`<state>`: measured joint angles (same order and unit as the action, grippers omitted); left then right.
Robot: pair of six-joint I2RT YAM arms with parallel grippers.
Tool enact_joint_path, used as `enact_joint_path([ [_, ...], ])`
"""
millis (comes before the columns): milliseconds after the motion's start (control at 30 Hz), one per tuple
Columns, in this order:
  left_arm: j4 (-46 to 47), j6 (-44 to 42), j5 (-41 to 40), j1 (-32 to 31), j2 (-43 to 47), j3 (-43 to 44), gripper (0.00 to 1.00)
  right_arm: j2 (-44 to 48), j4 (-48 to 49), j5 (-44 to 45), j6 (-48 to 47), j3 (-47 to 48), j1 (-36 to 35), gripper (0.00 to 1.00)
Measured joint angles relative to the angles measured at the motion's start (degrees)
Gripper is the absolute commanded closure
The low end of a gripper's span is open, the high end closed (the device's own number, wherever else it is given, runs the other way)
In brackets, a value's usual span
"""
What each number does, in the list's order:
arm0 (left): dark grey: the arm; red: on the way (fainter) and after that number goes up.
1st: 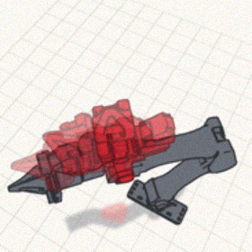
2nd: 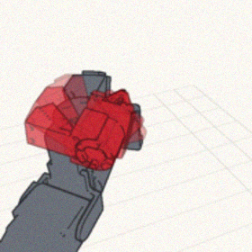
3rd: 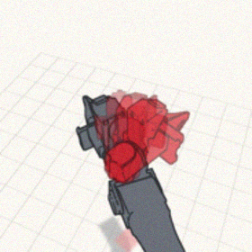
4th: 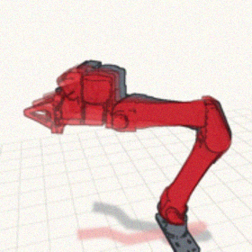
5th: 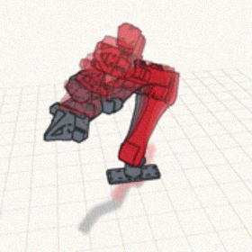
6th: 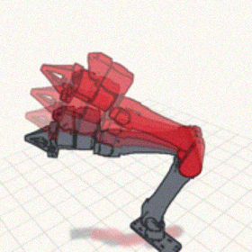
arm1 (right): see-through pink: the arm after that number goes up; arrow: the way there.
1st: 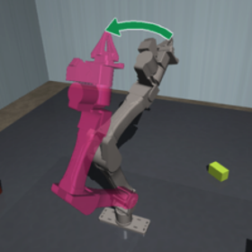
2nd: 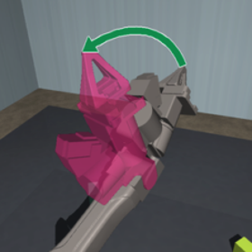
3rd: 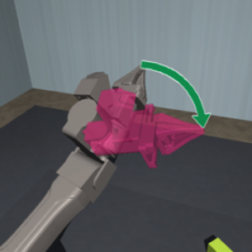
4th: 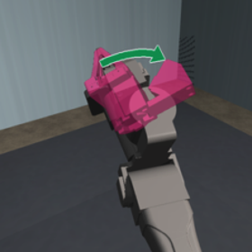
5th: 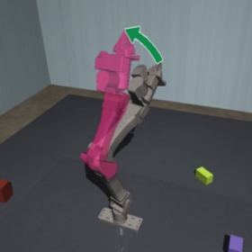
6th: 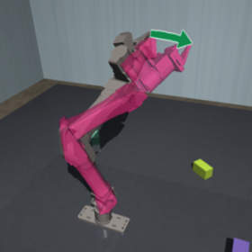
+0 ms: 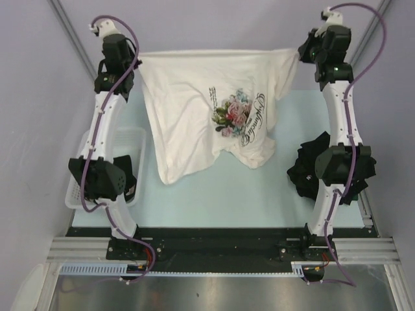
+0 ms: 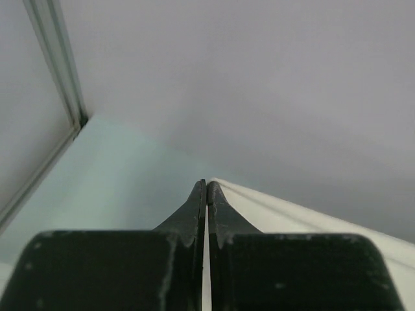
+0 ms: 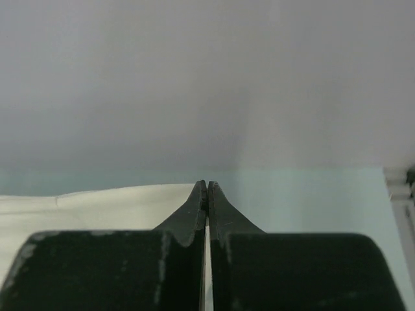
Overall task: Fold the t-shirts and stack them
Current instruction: Flatten out the tshirt
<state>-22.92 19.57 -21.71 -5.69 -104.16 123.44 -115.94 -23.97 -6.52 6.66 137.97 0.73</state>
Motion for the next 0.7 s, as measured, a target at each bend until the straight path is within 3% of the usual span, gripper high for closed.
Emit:
enact_joint_path([
  [167, -5.3, 0.9, -0.5, 4.0, -2.8, -6.8, 1.0, -3.9, -5.9, 0.1, -0.2, -7.6, 2.3, 1.0],
  [400, -3.6, 0.2, -5.2, 15.3, 4.9, -6.5, 1.0, -0.9, -4.0, -3.9, 3.4, -4.9, 16.2, 1.0],
  [567, -0.1, 0.4, -2.5, 13.4, 7.5, -1.3, 1.0, 1.7, 0.3, -7.3, 6.8, -0.2, 17.7, 1.0],
  [700, 1.3, 0.9, -0.3, 11.0, 7.4, -3.0, 1.0, 3.7, 2.4, -10.4, 8.0, -0.9, 14.8, 1.0],
])
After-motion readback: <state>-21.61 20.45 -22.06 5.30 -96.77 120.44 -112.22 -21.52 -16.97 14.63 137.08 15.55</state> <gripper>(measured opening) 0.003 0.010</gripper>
